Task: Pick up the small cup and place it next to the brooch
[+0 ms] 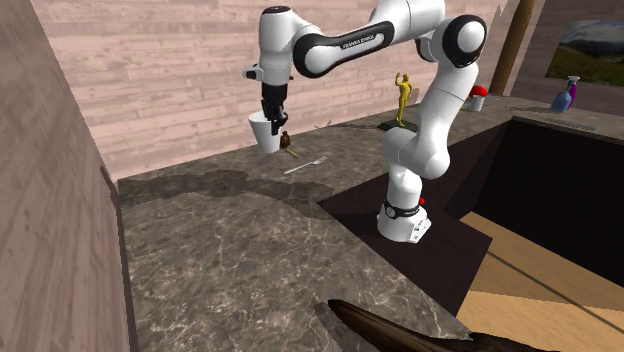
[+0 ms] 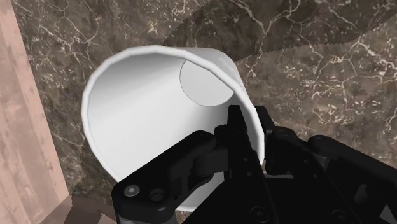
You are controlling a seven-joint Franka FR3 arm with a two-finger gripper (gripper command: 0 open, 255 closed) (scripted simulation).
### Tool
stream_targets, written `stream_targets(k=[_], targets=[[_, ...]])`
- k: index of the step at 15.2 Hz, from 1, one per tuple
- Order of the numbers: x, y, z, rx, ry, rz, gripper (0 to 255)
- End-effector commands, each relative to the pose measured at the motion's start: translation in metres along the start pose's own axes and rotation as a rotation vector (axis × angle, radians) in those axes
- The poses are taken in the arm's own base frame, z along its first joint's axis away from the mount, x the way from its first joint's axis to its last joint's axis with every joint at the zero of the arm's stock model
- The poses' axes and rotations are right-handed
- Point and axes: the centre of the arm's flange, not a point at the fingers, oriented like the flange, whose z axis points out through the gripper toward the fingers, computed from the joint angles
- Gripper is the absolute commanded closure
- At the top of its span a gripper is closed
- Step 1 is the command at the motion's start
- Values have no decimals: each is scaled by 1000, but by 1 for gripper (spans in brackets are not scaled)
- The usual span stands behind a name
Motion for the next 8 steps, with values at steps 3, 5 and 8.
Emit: stream_targets(k=[3, 5, 8], targets=[[-23, 47, 12, -1, 1, -1, 255], [-34, 70, 17, -1, 1, -1, 255], [-50, 105, 25, -1, 1, -1, 255]])
